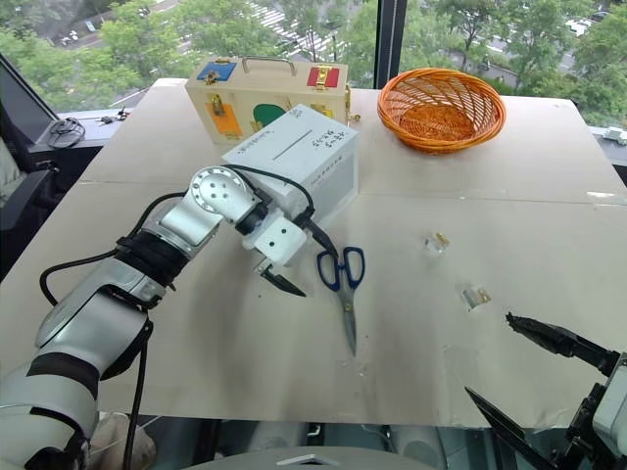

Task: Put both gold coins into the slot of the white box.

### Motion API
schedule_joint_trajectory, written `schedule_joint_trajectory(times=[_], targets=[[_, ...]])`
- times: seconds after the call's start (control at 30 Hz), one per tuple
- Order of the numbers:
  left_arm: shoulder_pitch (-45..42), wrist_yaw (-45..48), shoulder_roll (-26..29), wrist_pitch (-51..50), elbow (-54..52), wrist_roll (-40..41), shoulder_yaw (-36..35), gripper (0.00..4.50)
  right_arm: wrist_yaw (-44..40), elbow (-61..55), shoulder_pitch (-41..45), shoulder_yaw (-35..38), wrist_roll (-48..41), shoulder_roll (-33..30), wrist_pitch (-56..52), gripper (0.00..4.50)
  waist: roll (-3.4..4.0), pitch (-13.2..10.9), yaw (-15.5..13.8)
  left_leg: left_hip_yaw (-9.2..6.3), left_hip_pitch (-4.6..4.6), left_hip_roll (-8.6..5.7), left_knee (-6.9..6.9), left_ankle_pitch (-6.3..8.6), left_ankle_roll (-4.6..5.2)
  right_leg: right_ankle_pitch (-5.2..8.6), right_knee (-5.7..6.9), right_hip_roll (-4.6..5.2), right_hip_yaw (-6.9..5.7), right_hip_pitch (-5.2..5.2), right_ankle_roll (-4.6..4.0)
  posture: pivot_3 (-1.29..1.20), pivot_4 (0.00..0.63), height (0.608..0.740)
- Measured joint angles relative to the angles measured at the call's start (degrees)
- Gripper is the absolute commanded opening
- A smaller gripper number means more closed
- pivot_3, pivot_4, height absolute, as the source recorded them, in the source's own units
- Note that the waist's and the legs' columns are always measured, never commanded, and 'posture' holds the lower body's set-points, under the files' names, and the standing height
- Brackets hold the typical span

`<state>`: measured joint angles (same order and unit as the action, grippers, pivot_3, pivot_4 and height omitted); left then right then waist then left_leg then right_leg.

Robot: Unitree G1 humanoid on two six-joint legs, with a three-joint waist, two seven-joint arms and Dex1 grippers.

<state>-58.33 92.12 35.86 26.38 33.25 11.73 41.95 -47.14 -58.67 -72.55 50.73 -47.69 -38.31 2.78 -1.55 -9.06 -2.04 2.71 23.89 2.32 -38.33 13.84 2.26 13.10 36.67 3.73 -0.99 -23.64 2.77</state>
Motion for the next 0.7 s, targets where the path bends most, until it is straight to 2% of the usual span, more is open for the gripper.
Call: schedule_joint_trajectory(times=[0.1, 0.23, 0.27, 0.3, 0.47, 0.63, 0.7], targets=[[-0.3, 0.1, 0.4, -3.7, -2.5, 7.0, 3.6, 4.47, 1.1, 0.0, -0.2, -0.4, 0.0, -0.8, 0.5, 4.50, -0.03, -0.1, 0.0, 0.03, 0.06, 0.06, 0.00, 0.02, 0.03, 0.00, -0.02, 0.07, 0.08, -0.05, -0.01, 0.00, 0.150, 0.740], [-0.3, 0.1, 6.0, -13.6, -11.5, 16.0, 5.0, 4.47, 5.8, -0.1, 0.5, -5.1, 0.4, -6.0, 1.0, 4.50, -0.02, -0.1, 0.7, 0.04, -0.02, 0.09, -0.01, 0.02, 0.04, -0.01, 0.03, 0.10, 0.09, -0.04, -0.02, 0.00, 0.150, 0.740], [-0.3, 0.1, 6.2, -14.3, -12.0, 16.7, 5.0, 4.47, 6.2, -0.1, 0.6, -5.5, 0.5, -6.2, 1.0, 4.50, 0.04, 0.0, 0.8, 0.03, -0.02, 0.05, -0.01, 0.02, 0.04, -0.01, 0.04, 0.10, 0.09, -0.04, -0.01, 0.00, 0.150, 0.740], [2.6, 0.1, 7.2, -14.5, -14.0, 16.1, 2.8, 4.47, 10.8, -0.1, 4.4, -12.5, 1.3, -11.5, 0.8, 4.50, 0.05, 0.0, 1.1, 0.03, -0.10, 0.03, -0.03, 0.01, 0.05, 0.00, 0.06, 0.07, 0.09, 0.03, 0.00, 0.00, 0.150, 0.740], [9.8, -2.3, 6.9, -19.2, -19.1, 11.8, -1.2, 4.47, 17.7, -0.1, 10.9, -23.6, 3.1, -16.1, -0.2, 4.50, 0.06, 0.0, 1.1, 0.02, -0.08, -0.03, -0.07, 0.01, 0.05, -0.01, 0.12, 0.02, 0.13, 0.02, 0.00, 0.00, 0.150, 0.740], [18.6, -9.3, 12.5, -41.7, -36.8, 12.9, -6.7, 4.47, 21.2, 0.0, 13.0, -27.1, 3.7, -17.8, -0.3, 4.50, 0.06, 0.0, 1.1, 0.00, -0.06, 0.04, -0.04, 0.01, 0.04, 0.02, 0.10, -0.01, 0.16, 0.02, 0.04, 0.00, 0.150, 0.740], [22.1, -13.9, 13.6, -50.6, -44.2, 13.6, -8.5, 3.95, 21.5, 0.0, 12.8, -27.4, 4.0, -18.0, -0.3, 4.50, 0.06, 0.0, 1.1, 0.00, -0.08, 0.03, -0.04, 0.01, 0.04, 0.04, 0.10, 0.00, 0.18, 0.03, 0.09, 0.00, 0.150, 0.740]])
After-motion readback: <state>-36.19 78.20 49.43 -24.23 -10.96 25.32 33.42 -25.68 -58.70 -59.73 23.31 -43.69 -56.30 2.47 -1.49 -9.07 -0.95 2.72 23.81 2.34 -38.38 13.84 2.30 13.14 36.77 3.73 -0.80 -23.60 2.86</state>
